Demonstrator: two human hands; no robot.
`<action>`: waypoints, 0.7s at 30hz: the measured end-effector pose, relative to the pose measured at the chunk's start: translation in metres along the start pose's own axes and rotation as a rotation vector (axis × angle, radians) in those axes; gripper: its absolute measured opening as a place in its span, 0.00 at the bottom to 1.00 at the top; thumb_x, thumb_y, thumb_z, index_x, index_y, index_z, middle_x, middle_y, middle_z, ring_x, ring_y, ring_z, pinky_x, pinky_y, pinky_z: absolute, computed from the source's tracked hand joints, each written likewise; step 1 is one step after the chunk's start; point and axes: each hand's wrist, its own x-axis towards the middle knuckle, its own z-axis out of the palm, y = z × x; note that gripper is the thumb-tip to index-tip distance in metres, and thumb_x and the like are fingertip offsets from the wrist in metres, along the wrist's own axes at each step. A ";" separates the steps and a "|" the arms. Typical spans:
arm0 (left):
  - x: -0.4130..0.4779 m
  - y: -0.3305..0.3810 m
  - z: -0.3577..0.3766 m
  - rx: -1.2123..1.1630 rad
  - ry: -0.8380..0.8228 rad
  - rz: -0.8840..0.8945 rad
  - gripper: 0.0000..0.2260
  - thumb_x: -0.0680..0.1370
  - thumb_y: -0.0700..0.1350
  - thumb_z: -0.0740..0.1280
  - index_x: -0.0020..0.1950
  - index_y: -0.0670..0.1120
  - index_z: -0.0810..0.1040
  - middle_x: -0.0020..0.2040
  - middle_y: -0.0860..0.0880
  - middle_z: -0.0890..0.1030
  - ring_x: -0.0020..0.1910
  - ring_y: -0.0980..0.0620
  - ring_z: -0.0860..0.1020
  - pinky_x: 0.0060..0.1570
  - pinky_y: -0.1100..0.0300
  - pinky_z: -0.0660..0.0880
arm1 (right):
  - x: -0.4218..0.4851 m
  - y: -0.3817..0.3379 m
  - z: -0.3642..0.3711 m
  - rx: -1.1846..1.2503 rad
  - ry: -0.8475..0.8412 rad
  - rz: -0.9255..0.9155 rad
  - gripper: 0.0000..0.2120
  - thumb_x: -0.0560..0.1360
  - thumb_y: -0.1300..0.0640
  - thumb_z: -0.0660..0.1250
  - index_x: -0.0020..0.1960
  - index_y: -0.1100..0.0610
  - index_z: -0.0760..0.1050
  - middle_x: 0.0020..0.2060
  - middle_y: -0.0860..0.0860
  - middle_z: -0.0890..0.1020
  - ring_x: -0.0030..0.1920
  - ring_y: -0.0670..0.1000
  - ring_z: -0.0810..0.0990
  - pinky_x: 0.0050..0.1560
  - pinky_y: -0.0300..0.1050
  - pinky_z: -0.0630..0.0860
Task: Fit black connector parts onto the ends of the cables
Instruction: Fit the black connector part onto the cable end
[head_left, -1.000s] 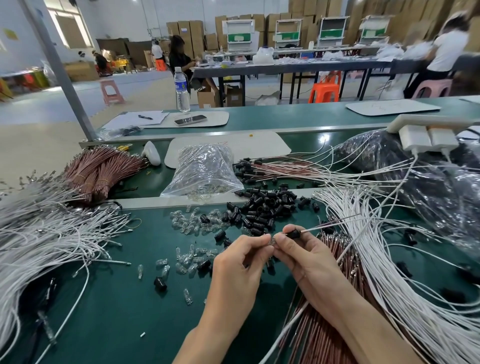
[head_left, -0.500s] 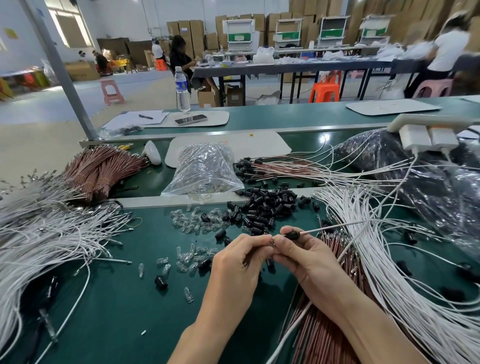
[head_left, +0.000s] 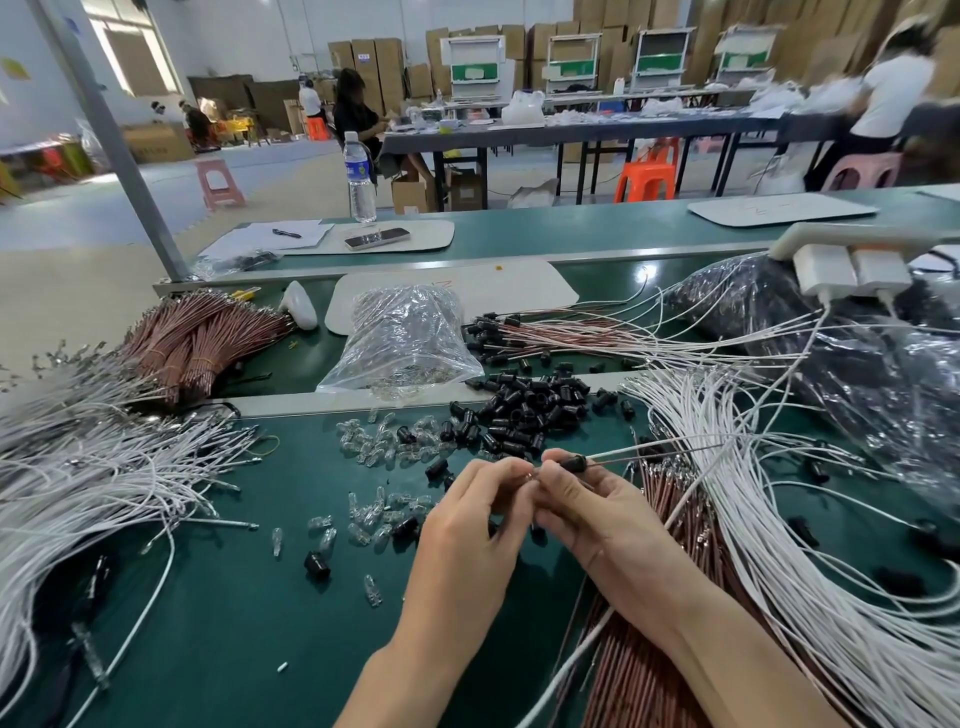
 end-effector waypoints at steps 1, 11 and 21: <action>0.001 0.001 -0.001 0.003 0.005 0.000 0.06 0.81 0.51 0.65 0.56 0.55 0.79 0.49 0.62 0.78 0.49 0.60 0.80 0.47 0.71 0.74 | 0.000 0.000 0.001 0.031 -0.006 0.003 0.13 0.63 0.59 0.79 0.47 0.57 0.87 0.44 0.58 0.86 0.42 0.51 0.87 0.39 0.38 0.82; 0.000 0.000 -0.002 0.048 -0.005 -0.018 0.08 0.81 0.49 0.66 0.57 0.51 0.81 0.50 0.61 0.79 0.51 0.63 0.79 0.50 0.74 0.71 | 0.002 0.001 -0.003 0.041 0.082 -0.010 0.21 0.63 0.63 0.77 0.54 0.60 0.78 0.41 0.57 0.85 0.38 0.49 0.86 0.37 0.39 0.82; -0.001 0.001 -0.001 0.013 0.026 -0.022 0.09 0.79 0.44 0.71 0.56 0.57 0.80 0.49 0.62 0.80 0.50 0.62 0.81 0.49 0.72 0.73 | 0.001 0.001 -0.002 0.076 0.085 0.022 0.20 0.63 0.64 0.76 0.54 0.61 0.79 0.42 0.58 0.85 0.38 0.50 0.86 0.36 0.38 0.82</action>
